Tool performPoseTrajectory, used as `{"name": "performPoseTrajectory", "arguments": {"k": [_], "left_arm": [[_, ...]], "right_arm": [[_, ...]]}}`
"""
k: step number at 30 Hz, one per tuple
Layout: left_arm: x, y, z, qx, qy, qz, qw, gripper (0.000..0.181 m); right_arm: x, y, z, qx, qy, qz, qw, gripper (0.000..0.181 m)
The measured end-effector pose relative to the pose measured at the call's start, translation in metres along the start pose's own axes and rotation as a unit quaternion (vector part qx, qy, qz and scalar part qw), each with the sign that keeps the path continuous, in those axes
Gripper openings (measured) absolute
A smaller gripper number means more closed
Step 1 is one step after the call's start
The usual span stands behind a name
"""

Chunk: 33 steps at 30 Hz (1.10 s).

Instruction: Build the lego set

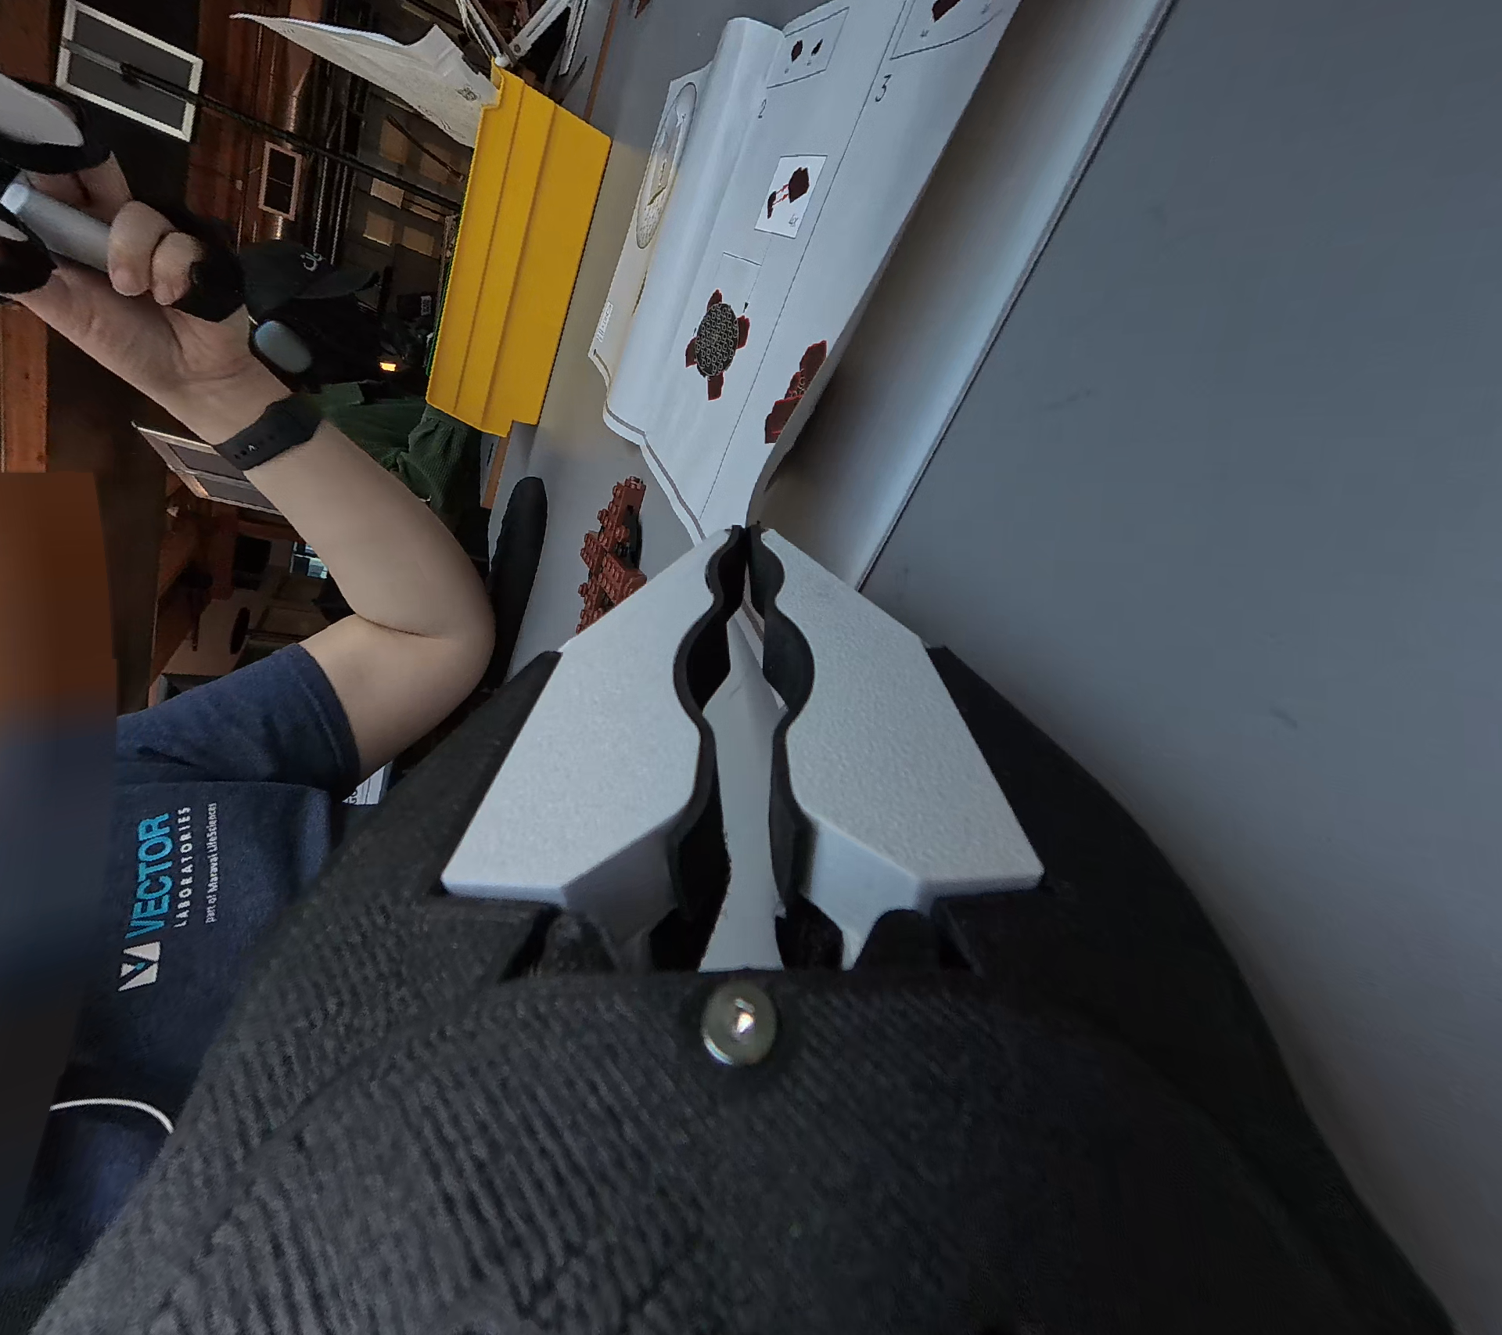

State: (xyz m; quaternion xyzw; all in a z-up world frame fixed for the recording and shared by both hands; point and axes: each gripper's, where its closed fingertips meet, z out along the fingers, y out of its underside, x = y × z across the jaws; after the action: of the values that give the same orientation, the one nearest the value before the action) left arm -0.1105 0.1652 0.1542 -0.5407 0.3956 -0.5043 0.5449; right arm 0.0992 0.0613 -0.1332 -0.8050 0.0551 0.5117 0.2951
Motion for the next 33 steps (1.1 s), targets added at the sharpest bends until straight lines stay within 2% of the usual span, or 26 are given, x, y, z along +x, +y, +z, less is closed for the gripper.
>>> {"name": "performPoseTrajectory", "arguments": {"k": [4, 8, 18, 33], "left_arm": [[-0.009, -0.032, -0.034, 0.057, -0.035, 0.026, 0.997, 0.046], [-0.01, -0.045, -0.047, 0.088, -0.029, 0.01, 0.996, 0.044], [-0.022, -0.046, -0.052, 0.096, -0.008, -0.037, 0.995, 0.043], [-0.024, -0.052, -0.06, 0.1, -0.004, -0.044, 0.994, 0.041]], "right_arm": [[0.001, 0.001, 0.0, -0.002, 0.006, -0.008, 1.0, 0.0], [-0.001, 0.0, 0.0, 0.002, 0.001, -0.011, 1.0, 0.0], [-0.002, -0.001, -0.001, 0.008, -0.004, -0.016, 1.0, 0.0], [-0.004, 0.001, -0.001, 0.009, 0.002, -0.043, 0.999, 0.0]]}}
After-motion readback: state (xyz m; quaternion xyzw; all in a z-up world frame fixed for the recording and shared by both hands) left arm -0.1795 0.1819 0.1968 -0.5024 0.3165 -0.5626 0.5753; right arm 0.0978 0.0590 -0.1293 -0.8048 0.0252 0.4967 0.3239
